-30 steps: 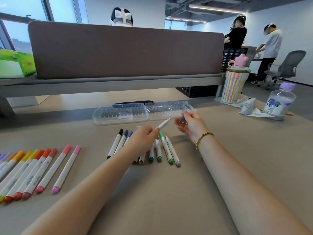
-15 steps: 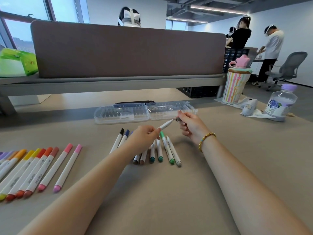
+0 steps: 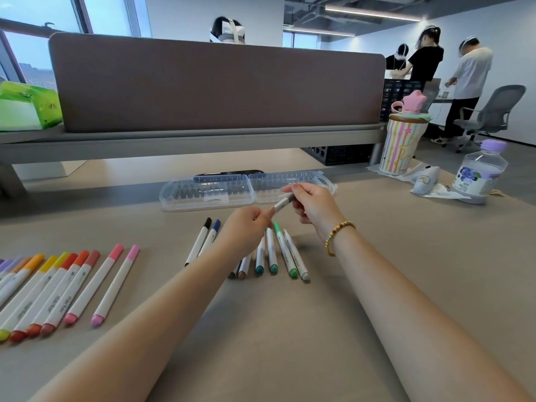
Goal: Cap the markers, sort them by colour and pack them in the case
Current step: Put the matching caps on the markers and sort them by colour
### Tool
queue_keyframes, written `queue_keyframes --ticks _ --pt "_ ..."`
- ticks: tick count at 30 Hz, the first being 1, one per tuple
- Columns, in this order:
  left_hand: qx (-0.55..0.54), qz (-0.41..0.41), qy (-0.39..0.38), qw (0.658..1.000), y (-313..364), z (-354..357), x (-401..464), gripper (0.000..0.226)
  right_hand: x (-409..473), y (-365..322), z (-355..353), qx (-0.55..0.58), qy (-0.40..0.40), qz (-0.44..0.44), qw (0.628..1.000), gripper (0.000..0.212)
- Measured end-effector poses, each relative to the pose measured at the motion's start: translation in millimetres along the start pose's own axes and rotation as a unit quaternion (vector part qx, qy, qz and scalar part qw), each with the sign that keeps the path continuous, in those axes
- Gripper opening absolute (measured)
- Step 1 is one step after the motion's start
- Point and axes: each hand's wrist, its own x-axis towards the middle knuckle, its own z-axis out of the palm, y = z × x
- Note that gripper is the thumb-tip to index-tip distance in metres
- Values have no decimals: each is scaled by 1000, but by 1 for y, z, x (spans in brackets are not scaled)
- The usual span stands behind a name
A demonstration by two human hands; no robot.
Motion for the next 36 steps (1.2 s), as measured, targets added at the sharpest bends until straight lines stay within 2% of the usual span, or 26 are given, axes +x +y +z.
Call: queue_keyframes --ticks 6,10,12,14,16,19,22,25,28,30,32,34,36 --pt "-100 -68 -17 993 7 8 -4 36 1 -2 1 -11 0 -27 1000 25" --pt "-98 -64 -25 993 8 12 -1 36 2 -1 11 -30 -9 -28 999 23" --pt "-55 -37 -34 997 7 10 1 41 5 -1 10 -47 4 -14 999 24" --pt "3 0 -10 1000 2 5 4 46 9 3 -2 -101 38 0 994 27" --pt "23 11 35 999 -7 -3 9 43 12 15 -19 -200 66 10 977 35" --pt "48 -14 66 997 -22 -13 14 28 11 31 -23 -322 33 45 945 40" --pt "63 -25 56 996 -31 -15 16 23 9 30 -10 -324 11 52 944 40" --pt "70 -14 59 996 -32 -15 18 22 10 25 -8 -377 -3 50 925 40" --pt "77 -6 58 995 -31 -15 19 21 6 18 -8 -375 13 15 927 23" --pt "87 -7 62 994 -31 -16 19 21 4 9 -6 -353 -14 23 935 10" --pt "91 -12 75 993 -33 -20 21 23 0 -3 -3 -405 -102 52 907 18" --pt "82 -17 84 993 -35 -24 23 25 -7 -15 0 -488 -180 82 850 22" --pt "64 -17 86 994 -36 -26 23 26 -11 -22 3 -534 -211 96 813 26"
